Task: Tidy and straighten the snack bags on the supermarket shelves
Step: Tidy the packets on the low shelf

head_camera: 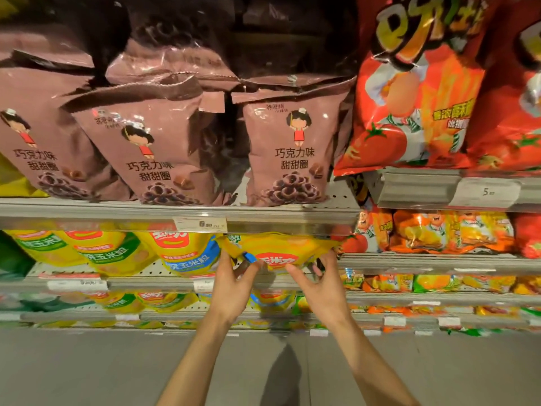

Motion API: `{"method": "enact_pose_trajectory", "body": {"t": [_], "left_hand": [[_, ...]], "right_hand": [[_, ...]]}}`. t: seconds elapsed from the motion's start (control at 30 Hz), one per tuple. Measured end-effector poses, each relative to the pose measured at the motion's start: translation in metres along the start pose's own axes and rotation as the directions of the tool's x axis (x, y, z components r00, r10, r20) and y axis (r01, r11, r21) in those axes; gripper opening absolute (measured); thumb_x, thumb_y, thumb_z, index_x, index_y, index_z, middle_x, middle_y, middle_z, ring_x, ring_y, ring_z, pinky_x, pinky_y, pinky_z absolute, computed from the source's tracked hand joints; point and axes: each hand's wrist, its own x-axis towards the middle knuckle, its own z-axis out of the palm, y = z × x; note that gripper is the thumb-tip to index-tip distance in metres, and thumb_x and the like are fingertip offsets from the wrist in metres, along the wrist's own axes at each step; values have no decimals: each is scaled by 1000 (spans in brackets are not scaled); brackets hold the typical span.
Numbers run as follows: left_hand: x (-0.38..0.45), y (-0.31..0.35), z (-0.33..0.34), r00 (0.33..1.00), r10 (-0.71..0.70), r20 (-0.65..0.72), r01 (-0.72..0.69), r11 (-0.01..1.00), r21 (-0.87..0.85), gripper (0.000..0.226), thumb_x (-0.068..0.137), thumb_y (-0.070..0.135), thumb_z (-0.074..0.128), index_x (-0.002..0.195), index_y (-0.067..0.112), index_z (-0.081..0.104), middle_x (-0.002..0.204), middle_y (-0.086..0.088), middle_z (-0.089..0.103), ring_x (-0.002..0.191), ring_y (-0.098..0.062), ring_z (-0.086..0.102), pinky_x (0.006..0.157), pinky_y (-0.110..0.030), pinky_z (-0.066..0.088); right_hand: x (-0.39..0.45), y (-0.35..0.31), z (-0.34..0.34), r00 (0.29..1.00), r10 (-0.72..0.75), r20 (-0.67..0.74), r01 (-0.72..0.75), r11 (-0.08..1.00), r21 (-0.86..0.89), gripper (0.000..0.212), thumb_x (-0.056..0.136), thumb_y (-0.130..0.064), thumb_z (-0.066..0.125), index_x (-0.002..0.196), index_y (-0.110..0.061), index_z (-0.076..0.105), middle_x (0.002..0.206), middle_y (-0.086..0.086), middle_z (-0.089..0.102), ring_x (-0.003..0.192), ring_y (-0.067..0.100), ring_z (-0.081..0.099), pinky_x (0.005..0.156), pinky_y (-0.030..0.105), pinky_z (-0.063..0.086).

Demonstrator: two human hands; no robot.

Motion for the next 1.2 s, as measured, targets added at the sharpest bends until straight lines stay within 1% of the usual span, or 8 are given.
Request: {"method": "enact_pose_trajectory", "body": {"t": [0.2,0.4,0.53,0.67,0.77,0.93,1.03,1.2], "left_hand": [[-4,8,2,1000,14,-27,-15,999,-30,49,82,65,67,112,29,54,95,15,75,92,-4,72,80,-18,54],[9,8,16,993,-32,-115,39,998,51,37,94,55,63,99,21,50,77,27,67,74,7,67,62,-2,44],[15,8,21,992,-11,-126,22,996,83,30,97,47,63,91,21,47,67,27,65,65,7,64,59,-3,42],[29,15,18,992,6,-129,3,998,69,32,97,42,66,87,15,52,60,11,64,55,2,59,53,-10,43],[34,17,14,991,-30,-130,37,998,58,36,95,44,67,86,13,53,65,10,65,60,-1,64,56,-17,47],[27,8,3,999,-39,-11,40,996,81,41,87,61,70,106,28,54,89,19,66,94,-11,69,89,-40,55],[24,1,-2,999,-33,-2,33,995,95,51,80,66,73,109,27,55,97,6,63,100,-18,69,94,-47,55],[21,-5,-2,997,-48,-53,55,988,144,50,84,64,71,116,28,57,105,-1,66,97,-18,71,86,-49,60]], "right_hand": [[4,-1,4,1000,30,-10,-30,997,-68,76,75,-80,69,136,-54,31,126,-50,37,118,-28,35,101,10,30],[11,0,13,997,83,-7,-83,995,-54,75,80,-75,64,134,-28,40,126,-19,54,124,2,49,98,20,40],[16,0,17,983,177,44,-174,983,-54,106,83,-77,58,161,-22,11,165,-6,25,152,10,19,118,28,21],[26,-5,15,982,187,38,-183,980,-82,121,76,-88,50,164,-21,2,172,-3,11,158,17,11,125,36,13],[31,-7,15,986,164,41,-159,982,-100,120,76,-88,50,164,-22,3,171,-3,13,157,18,14,124,36,16],[35,-3,15,993,112,41,-110,993,-34,118,72,-84,59,162,-24,14,168,-4,24,155,17,21,125,37,21],[35,5,14,995,95,43,-94,995,-25,107,75,-79,63,159,-25,25,164,-6,33,152,14,27,124,41,27],[36,13,14,990,138,40,-135,988,-74,71,86,-68,64,144,-35,39,134,-28,48,129,-9,38,106,21,28]]}}
